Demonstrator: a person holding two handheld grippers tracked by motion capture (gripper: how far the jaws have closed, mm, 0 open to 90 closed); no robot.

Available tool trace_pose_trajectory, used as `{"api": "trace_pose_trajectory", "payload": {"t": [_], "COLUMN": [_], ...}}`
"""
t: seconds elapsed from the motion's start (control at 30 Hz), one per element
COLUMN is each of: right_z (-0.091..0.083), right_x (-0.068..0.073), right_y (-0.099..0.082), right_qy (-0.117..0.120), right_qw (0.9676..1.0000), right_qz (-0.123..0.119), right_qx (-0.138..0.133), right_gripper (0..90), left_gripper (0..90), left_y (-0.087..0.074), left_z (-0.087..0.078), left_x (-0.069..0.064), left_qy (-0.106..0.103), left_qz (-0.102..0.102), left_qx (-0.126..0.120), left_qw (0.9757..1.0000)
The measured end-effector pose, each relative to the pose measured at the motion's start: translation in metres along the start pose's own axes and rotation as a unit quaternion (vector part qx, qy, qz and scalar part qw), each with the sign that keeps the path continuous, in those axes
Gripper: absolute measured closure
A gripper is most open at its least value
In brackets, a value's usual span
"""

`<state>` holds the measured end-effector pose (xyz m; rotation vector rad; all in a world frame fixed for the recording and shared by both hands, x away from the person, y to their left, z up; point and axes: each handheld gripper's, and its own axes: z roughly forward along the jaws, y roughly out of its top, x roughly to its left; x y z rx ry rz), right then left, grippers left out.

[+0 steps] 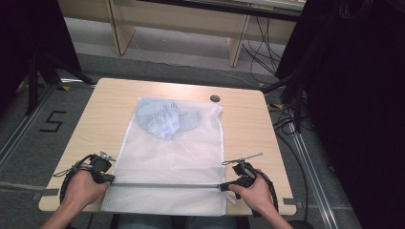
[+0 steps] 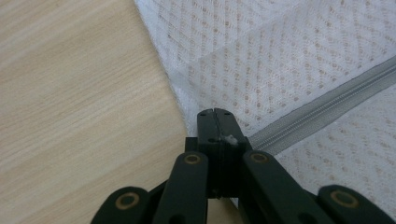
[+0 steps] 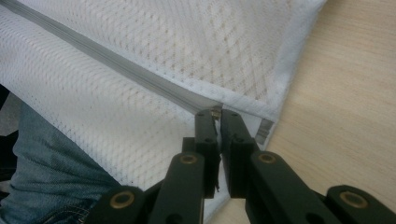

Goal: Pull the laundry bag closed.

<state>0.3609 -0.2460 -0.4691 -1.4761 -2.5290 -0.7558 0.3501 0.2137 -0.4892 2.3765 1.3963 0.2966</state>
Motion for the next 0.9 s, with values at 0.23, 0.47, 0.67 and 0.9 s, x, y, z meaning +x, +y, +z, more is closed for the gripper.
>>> {"api": "trace_pose_trajectory", "payload": {"t": [0.23, 0.47, 0.67, 0.9], "right_z": [0.002, 0.006, -0.006, -0.018], "right_x": [0.003, 0.002, -0.005, -0.024], "right_y": [0.000, -0.002, -0.004, -0.006], "right_qy": [0.007, 0.012, 0.031, -0.014], "right_qw": [0.9990, 0.9991, 0.9946, 0.9884], "right_qz": [0.043, 0.038, 0.053, 0.086], "right_qx": [-0.010, -0.016, -0.084, -0.125], "right_gripper": [86.9, 86.2, 67.9, 60.7], "left_gripper": [90.0, 89.9, 87.7, 73.3], "left_y": [0.000, -0.002, -0.004, -0.003], "left_z": [0.000, 0.000, 0.001, -0.006], "left_x": [0.000, 0.002, 0.004, 0.010], "left_qy": [0.000, -0.004, -0.009, -0.001], "left_qz": [0.002, -0.007, -0.025, -0.038], "left_qx": [0.000, -0.005, -0.029, -0.062], "left_qw": [1.0000, 1.0000, 0.9992, 0.9974]}}
